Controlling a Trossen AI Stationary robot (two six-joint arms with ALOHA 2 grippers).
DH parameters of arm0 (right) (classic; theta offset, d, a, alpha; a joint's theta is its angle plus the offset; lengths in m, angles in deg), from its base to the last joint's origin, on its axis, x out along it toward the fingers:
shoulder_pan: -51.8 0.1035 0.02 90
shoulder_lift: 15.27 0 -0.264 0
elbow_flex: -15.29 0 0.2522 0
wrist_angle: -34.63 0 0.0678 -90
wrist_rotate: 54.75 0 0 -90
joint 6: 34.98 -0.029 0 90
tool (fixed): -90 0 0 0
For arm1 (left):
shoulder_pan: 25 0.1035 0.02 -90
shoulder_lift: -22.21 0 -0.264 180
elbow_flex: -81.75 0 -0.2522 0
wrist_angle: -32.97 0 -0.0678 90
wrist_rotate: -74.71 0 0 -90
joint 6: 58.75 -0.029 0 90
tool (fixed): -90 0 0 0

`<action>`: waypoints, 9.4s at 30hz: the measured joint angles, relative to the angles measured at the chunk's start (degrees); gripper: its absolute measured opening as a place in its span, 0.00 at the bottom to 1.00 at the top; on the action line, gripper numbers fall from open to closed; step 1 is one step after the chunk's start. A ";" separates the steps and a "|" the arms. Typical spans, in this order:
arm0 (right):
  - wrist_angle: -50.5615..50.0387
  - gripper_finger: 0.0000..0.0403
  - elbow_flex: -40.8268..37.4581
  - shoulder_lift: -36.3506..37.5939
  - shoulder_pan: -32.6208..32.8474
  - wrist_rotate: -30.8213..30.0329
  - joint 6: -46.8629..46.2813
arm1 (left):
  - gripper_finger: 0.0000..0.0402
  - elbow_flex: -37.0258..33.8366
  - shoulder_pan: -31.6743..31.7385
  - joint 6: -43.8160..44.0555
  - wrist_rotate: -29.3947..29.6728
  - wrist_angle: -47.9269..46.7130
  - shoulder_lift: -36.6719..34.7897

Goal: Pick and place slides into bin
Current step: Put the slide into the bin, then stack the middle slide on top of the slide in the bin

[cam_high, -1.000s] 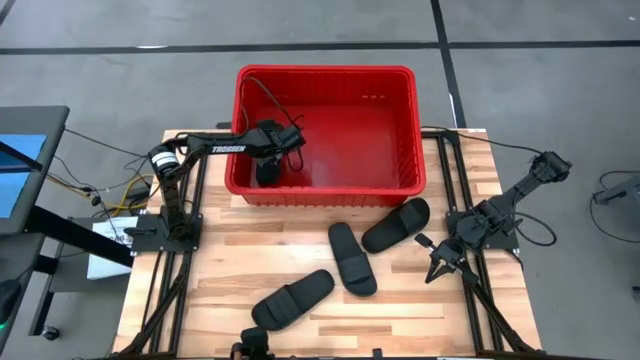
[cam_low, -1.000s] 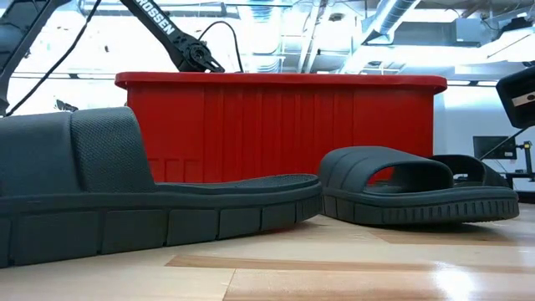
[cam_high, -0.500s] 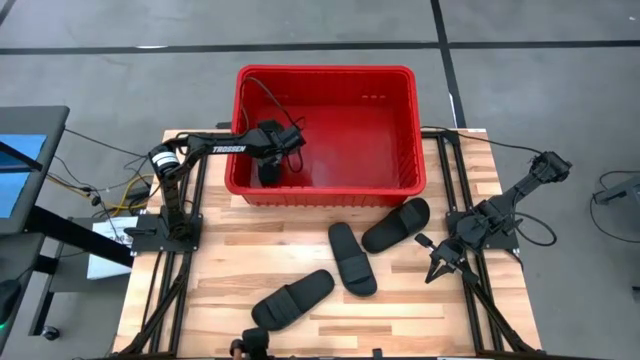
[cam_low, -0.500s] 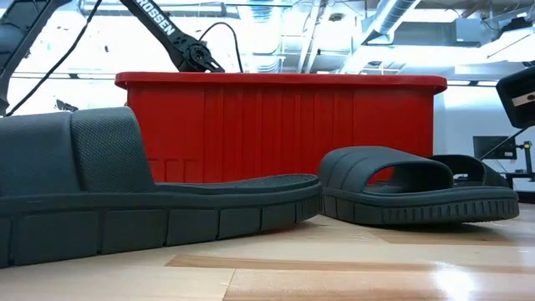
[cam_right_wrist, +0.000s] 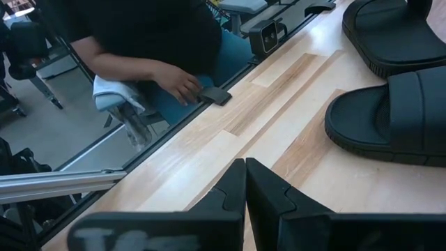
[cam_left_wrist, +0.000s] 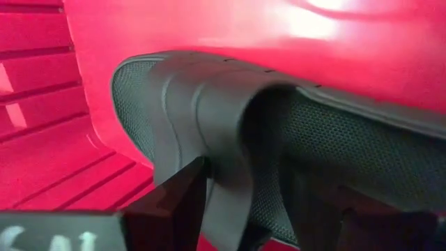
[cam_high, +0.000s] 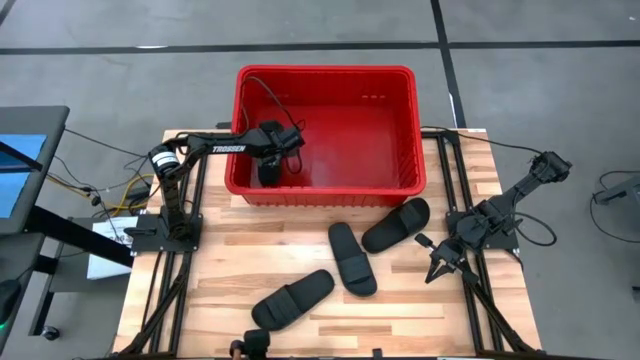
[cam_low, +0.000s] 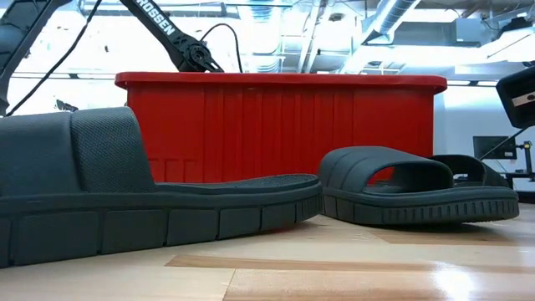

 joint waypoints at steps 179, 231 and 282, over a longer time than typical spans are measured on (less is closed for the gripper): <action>-0.03 0.00 0.02 -0.01 -0.01 0.00 0.01 | 0.18 -38.67 -48.63 30.61 -3.56 44.24 -63.27; 31.36 0.00 0.02 0.00 -6.90 -3.50 2.04 | 0.18 -40.50 -48.57 15.02 -4.53 38.73 -63.71; 46.36 0.00 6.95 -45.72 2.47 -31.77 -29.31 | 0.18 -40.50 -48.59 19.71 -4.53 37.81 -63.71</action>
